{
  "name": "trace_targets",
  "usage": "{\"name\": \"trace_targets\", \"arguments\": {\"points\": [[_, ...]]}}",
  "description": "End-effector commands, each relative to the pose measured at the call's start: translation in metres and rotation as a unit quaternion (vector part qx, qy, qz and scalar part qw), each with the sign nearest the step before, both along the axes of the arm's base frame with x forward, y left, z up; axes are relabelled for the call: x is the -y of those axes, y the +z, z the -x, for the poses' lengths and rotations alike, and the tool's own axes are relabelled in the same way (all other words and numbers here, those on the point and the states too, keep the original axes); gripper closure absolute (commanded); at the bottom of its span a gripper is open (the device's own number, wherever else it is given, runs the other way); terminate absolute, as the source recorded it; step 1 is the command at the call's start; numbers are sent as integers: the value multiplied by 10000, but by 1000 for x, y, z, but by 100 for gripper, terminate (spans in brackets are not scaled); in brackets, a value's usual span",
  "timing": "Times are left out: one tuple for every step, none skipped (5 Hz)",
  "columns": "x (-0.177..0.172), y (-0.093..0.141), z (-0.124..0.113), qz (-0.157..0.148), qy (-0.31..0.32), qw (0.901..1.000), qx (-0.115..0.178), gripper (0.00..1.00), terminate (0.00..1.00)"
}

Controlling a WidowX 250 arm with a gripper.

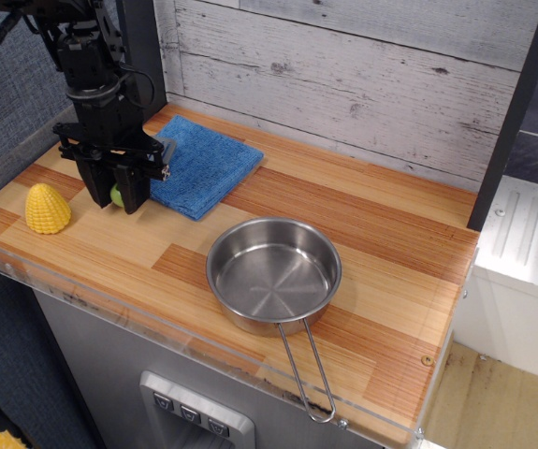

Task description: Move spatula to the top right table

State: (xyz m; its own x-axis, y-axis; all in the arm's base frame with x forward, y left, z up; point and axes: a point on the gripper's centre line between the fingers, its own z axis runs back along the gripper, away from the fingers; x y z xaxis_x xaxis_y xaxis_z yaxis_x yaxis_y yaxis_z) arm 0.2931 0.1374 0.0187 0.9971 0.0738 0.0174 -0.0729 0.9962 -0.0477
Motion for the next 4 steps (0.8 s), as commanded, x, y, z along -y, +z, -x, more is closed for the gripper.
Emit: {"name": "trace_targets", "arguments": {"points": [[67,77,-12,-192,-480,9947,889,100,0],[118,70,-23,-180,-947,9919,829,100,0],[159,56,-39,-148,-1253,9890,776,100,0],[187,45,-58,-218,-1291,9885,757,100,0]]}}
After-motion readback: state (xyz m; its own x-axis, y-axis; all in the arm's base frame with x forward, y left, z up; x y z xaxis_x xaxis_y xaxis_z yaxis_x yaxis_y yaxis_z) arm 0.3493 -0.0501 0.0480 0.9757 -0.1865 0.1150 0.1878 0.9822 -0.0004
